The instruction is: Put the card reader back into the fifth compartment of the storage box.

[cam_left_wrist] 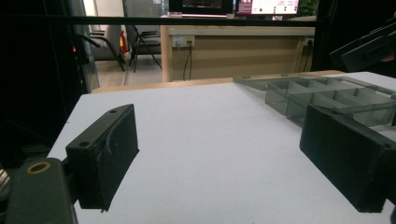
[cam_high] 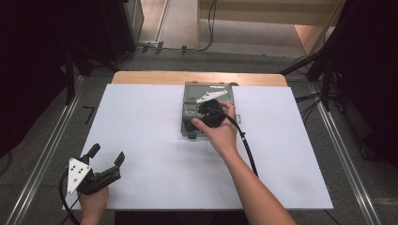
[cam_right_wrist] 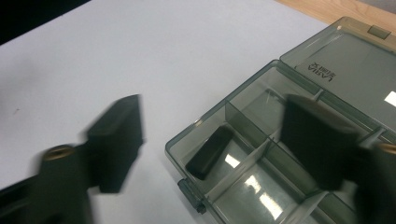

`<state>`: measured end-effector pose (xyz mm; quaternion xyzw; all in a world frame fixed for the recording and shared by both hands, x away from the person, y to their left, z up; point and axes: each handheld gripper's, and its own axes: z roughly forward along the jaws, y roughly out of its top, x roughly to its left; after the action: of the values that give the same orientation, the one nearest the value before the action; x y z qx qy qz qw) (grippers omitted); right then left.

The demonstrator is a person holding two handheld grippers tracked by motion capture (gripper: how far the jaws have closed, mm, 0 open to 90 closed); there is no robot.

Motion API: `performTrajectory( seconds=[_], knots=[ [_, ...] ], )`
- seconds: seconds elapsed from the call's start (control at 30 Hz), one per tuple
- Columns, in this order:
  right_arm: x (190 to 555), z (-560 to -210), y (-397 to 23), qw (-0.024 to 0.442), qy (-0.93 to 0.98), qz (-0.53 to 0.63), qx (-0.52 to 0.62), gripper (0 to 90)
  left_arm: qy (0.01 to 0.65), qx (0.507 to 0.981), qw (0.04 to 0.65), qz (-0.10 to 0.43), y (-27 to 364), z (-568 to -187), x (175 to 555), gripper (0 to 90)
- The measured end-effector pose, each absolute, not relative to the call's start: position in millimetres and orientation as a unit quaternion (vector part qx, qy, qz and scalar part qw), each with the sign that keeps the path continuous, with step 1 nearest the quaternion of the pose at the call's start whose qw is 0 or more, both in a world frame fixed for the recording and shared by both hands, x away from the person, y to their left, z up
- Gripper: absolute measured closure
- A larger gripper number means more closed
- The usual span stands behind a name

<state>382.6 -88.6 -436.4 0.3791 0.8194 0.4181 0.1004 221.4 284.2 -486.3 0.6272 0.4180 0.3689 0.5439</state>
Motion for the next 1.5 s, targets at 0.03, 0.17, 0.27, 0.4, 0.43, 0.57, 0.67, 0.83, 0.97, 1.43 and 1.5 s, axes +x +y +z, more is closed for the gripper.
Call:
performTrajectory(
  seconds=[0.03, 0.17, 0.27, 0.4, 0.43, 0.57, 0.67, 0.83, 0.97, 1.43, 1.5],
  knots=[
    [382, -436, -90, 0.102, 0.819, 0.419, 0.379, 6.3, 0.418, 0.627, 0.544, 0.369, 284, -486, 221, 11.6],
    [377, -435, -97, 0.105, 0.813, 0.425, 0.383, 0.0, 0.418, 0.627, 0.544, 0.369, 284, -486, 222, 11.6],
    [373, -436, -104, 0.106, 0.812, 0.428, 0.382, 0.0, 0.418, 0.627, 0.544, 0.369, 284, -486, 221, 11.7],
    [363, -437, -110, 0.114, 0.814, 0.426, 0.378, 0.0, 0.418, 0.628, 0.543, 0.369, 284, -486, 221, 11.6],
    [361, -437, -112, 0.114, 0.814, 0.427, 0.377, 0.0, 0.418, 0.628, 0.543, 0.369, 284, -486, 221, 11.6],
    [354, -438, -122, 0.115, 0.811, 0.430, 0.380, 0.0, 0.418, 0.628, 0.543, 0.369, 284, -486, 221, 11.6],
    [349, -439, -129, 0.115, 0.810, 0.431, 0.381, 0.0, 0.418, 0.628, 0.543, 0.369, 284, -486, 221, 11.6],
    [341, -440, -139, 0.120, 0.809, 0.432, 0.380, 0.0, 0.418, 0.628, 0.542, 0.369, 284, -486, 221, 11.6],
    [334, -441, -146, 0.123, 0.809, 0.431, 0.380, 0.0, 0.418, 0.628, 0.543, 0.369, 284, -486, 221, 11.6],
    [315, -450, -172, 0.125, 0.806, 0.429, 0.388, 0.0, 0.418, 0.628, 0.543, 0.369, 284, -486, 221, 11.6],
    [314, -451, -174, 0.125, 0.806, 0.429, 0.388, 0.0, 0.418, 0.628, 0.543, 0.369, 284, -486, 221, 11.6]
  ],
)
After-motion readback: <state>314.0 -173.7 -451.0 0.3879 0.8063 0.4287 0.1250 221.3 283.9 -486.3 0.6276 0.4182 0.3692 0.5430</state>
